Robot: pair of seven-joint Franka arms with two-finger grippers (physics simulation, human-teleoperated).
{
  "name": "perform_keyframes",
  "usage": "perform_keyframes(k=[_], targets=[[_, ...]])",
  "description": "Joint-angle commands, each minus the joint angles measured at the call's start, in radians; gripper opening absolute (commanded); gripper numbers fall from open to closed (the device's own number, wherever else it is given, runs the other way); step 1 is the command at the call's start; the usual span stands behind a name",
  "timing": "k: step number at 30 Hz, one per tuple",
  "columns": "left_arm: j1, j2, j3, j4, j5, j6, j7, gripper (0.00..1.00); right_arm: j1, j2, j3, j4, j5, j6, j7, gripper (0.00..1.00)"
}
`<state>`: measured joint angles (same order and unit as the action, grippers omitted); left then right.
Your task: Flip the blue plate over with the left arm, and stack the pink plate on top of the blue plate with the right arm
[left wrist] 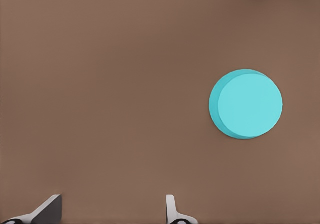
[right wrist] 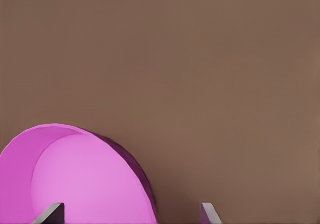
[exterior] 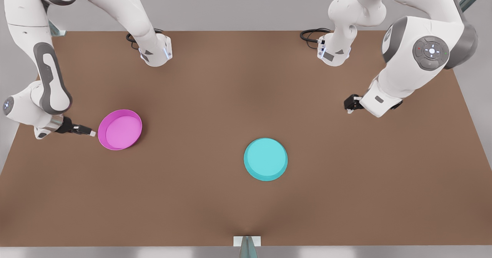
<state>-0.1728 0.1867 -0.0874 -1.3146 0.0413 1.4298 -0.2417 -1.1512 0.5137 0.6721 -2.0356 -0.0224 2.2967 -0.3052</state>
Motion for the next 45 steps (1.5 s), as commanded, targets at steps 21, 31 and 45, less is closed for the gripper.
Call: perform_keyframes(k=[21, 31, 45], targets=[[-0.001, 0.0, 0.006, 0.017, -0.043, -0.034, -0.001, 1.0, -0.045, 0.14, 0.095, -0.037, -0.094, 0.221, 0.005, 1.0], [0.015, 0.0, 0.005, 0.02, -0.04, -0.034, -0.001, 1.0, -0.045, 0.158, 0.086, -0.041, -0.176, 0.25, 0.003, 1.0], [0.007, 0.002, 0.0, 0.02, -0.038, -0.034, -0.011, 1.0, -0.045, 0.157, 0.086, -0.044, -0.174, 0.251, 0.006, 0.64]])
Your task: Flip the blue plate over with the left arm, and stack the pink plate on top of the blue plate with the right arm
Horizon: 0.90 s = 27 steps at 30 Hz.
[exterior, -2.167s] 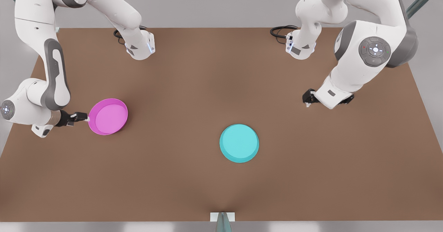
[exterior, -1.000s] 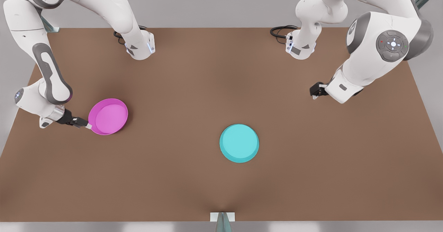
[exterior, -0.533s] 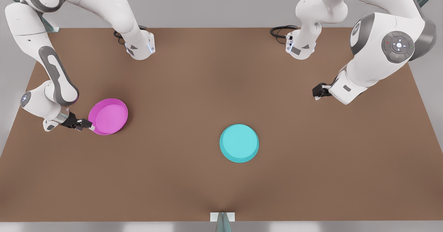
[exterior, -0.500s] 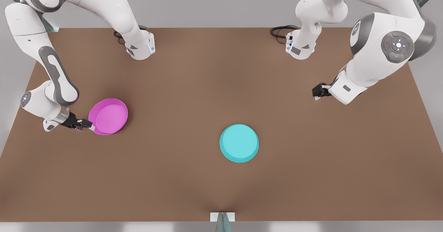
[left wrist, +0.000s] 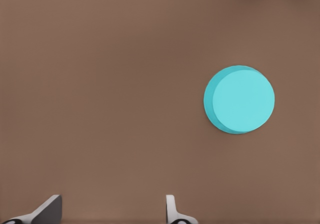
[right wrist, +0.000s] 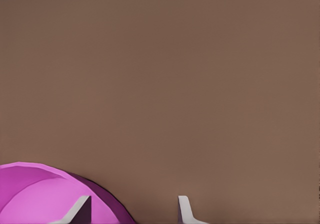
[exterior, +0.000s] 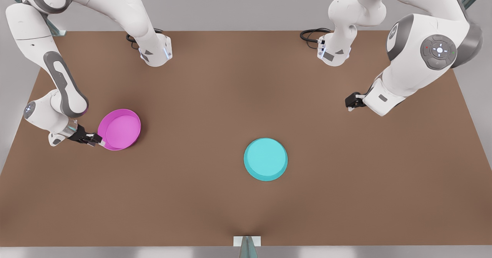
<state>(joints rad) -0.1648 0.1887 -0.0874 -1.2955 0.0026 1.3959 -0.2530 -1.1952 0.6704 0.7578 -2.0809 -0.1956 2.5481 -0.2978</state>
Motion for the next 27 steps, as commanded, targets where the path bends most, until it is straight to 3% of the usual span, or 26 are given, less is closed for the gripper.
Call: perform_keyframes(k=[1, 8, 13, 22, 25, 27], targets=[[0.001, 0.0, 0.0, 0.001, 0.0, 0.0, 0.0, 1.0, 0.0, 0.0, 0.0, -0.001, 0.001, 0.0, 0.0, 0.64], [-0.001, 0.0, 0.0, 0.001, -0.001, 0.0, 0.0, 1.0, -0.001, -0.014, 0.005, -0.007, 0.004, -0.003, 0.008, 0.64], [-0.002, 0.0, 0.0, 0.001, -0.001, 0.0, -0.002, 1.0, -0.001, -0.017, 0.006, -0.007, 0.002, -0.005, 0.008, 0.51], [-0.004, 0.001, 0.0, 0.001, 0.0, 0.0, -0.003, 1.0, 0.0, -0.018, 0.008, -0.011, 0.002, -0.002, 0.008, 0.5], [-0.004, 0.001, 0.0, 0.001, -0.001, 0.0, -0.003, 1.0, 0.002, -0.017, 0.008, -0.011, 0.002, 0.0, 0.008, 0.37], [-0.005, 0.001, 0.0, 0.001, -0.001, 0.0, -0.003, 1.0, 0.0, -0.017, 0.008, -0.011, -0.001, 0.001, 0.008, 0.36]])
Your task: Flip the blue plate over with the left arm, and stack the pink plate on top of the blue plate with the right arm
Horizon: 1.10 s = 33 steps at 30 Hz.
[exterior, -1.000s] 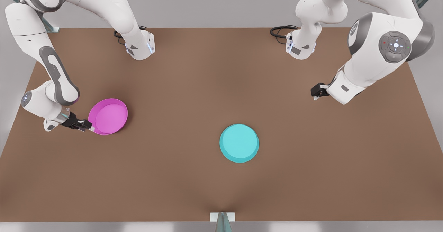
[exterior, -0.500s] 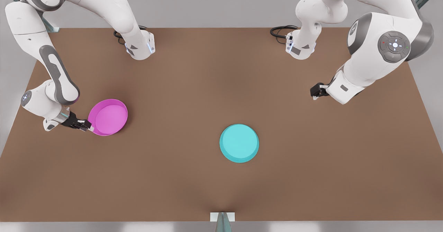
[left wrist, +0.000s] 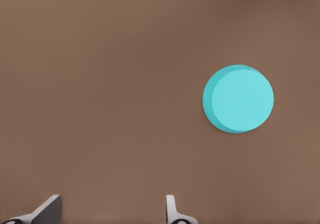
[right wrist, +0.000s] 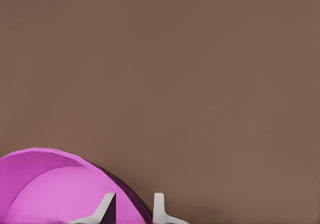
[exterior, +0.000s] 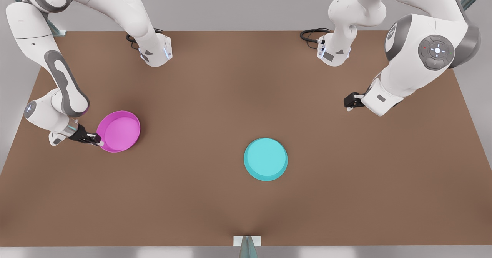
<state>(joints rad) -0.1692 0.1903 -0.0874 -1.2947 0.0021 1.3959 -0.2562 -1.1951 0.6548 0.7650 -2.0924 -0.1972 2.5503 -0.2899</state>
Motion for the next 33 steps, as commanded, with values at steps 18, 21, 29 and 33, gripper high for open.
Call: perform_keyframes(k=[18, 21, 29, 33], targets=[[0.002, 0.001, 0.0, 0.0, 0.001, -0.002, 0.0, 1.0, 0.003, 0.003, -0.001, -0.035, -0.065, 0.025, -0.003, 0.44], [0.002, 0.001, 0.0, 0.0, 0.001, -0.002, 0.0, 1.0, 0.008, 0.003, -0.001, -0.037, -0.065, 0.028, -0.003, 0.31], [0.0, 0.001, 0.0, 0.0, 0.001, -0.002, 0.0, 1.0, 0.008, 0.003, -0.003, -0.037, -0.08, 0.03, -0.003, 0.21], [0.003, 0.001, 0.0, 0.0, 0.001, -0.002, 0.002, 1.0, 0.009, -0.001, -0.003, -0.038, -0.08, 0.027, -0.003, 0.21]])
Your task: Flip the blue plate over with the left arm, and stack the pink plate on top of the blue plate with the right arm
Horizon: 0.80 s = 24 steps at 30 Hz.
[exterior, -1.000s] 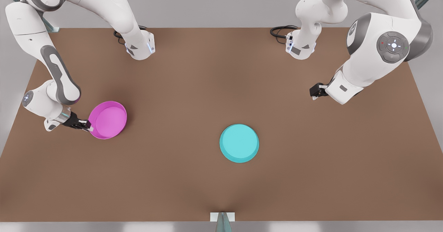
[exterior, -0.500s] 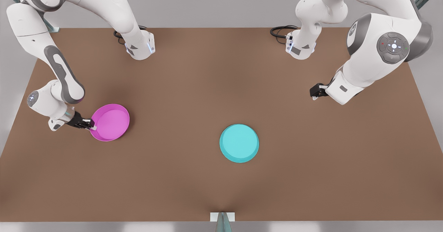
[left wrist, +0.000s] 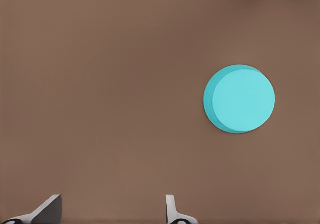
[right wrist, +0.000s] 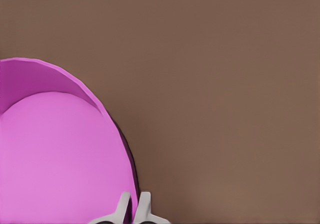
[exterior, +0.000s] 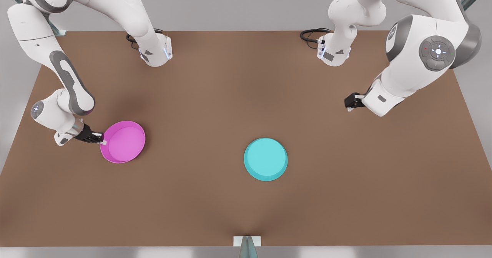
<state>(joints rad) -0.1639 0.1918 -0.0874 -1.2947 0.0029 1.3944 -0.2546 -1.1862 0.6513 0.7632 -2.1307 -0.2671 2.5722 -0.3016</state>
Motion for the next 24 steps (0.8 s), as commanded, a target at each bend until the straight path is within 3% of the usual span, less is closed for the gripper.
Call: perform_keyframes(k=[1, 7, 24], targets=[[0.0, 0.0, 0.0, 0.0, 0.0, 0.0, 0.0, 1.0, 0.0, -0.001, -0.001, 0.001, -0.011, -0.003, 0.009, 0.21], [0.001, 0.0, 0.0, 0.0, 0.0, 0.0, 0.0, 1.0, -0.007, -0.019, 0.011, 0.0, -0.007, -0.072, 0.038, 0.21], [0.004, 0.0, 0.002, 0.0, 0.002, 0.0, 0.002, 1.0, -0.115, -0.073, 0.212, 0.005, 0.075, -0.248, 0.128, 0.21]])
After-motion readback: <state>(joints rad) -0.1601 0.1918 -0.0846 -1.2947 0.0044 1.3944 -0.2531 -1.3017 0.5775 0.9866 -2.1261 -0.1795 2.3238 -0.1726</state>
